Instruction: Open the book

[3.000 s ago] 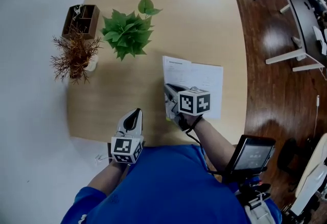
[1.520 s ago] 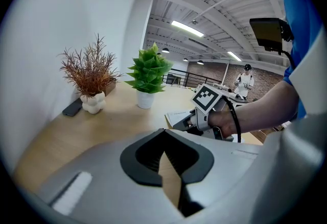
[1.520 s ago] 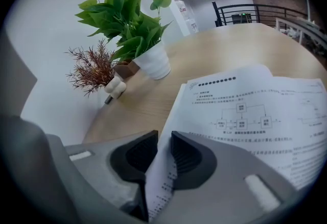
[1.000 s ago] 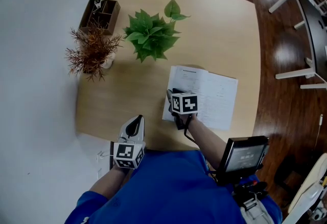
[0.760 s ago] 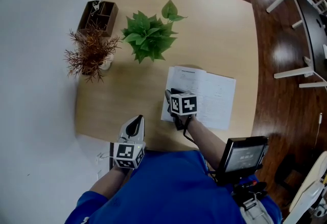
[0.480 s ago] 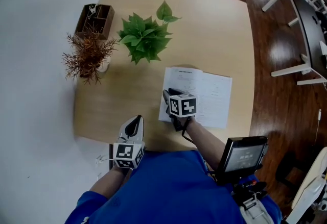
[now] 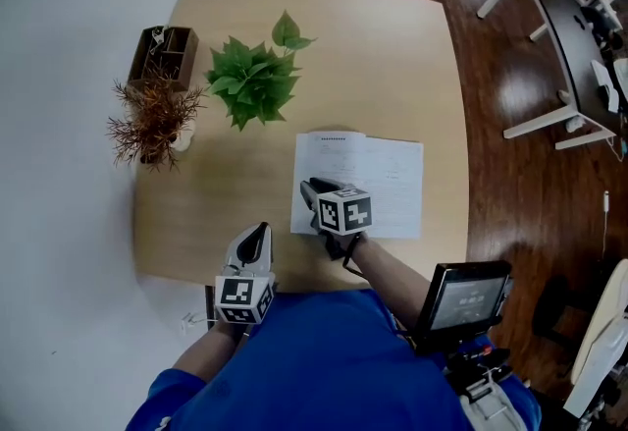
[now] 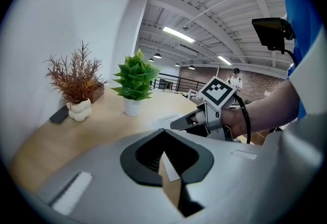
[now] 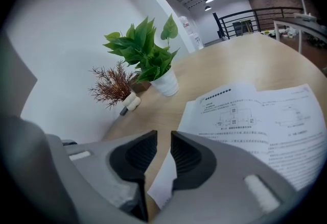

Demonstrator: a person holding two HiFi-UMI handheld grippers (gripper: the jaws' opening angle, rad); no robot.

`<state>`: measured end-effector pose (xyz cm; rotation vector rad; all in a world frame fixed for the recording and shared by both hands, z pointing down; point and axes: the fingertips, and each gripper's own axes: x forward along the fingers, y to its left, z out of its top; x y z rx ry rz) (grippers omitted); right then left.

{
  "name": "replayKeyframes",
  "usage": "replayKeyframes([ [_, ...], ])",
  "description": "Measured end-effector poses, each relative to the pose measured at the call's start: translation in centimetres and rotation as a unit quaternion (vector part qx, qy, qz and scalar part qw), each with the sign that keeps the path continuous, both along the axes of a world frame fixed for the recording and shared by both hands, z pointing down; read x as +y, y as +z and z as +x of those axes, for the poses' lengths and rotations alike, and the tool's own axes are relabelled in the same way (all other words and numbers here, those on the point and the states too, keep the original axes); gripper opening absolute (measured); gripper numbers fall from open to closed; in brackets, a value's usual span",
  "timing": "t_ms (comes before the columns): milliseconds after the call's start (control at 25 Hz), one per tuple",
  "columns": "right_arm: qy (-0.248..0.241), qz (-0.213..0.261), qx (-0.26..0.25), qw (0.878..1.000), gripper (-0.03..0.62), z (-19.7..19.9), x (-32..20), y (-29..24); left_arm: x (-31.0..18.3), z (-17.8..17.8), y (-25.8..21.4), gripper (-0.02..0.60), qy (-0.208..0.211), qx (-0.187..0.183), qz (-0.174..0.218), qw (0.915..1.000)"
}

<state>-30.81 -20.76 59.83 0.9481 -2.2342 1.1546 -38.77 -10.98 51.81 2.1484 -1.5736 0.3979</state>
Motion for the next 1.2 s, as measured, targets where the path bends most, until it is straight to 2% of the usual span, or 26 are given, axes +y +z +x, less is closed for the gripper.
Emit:
replayKeyframes([
  [480, 0.041, 0.042, -0.009, 0.998, 0.074, 5.2, 3.1, -3.9, 0.6, 4.3, -0.9, 0.006, 0.05, 0.024, 0.027, 0.9981],
  [800, 0.065, 0.113, 0.028, 0.991, 0.054, 9.7, 6.2, -7.2, 0.9, 8.2, -2.0, 0.006, 0.098, 0.042, 0.049, 0.9931],
  [1200, 0.074, 0.168, 0.03, 0.983, 0.035, 15.7, 10.8, -10.5, 4.4, 13.6, -4.2, 0.006, 0.096, 0.033, 0.076, 0.9919],
])
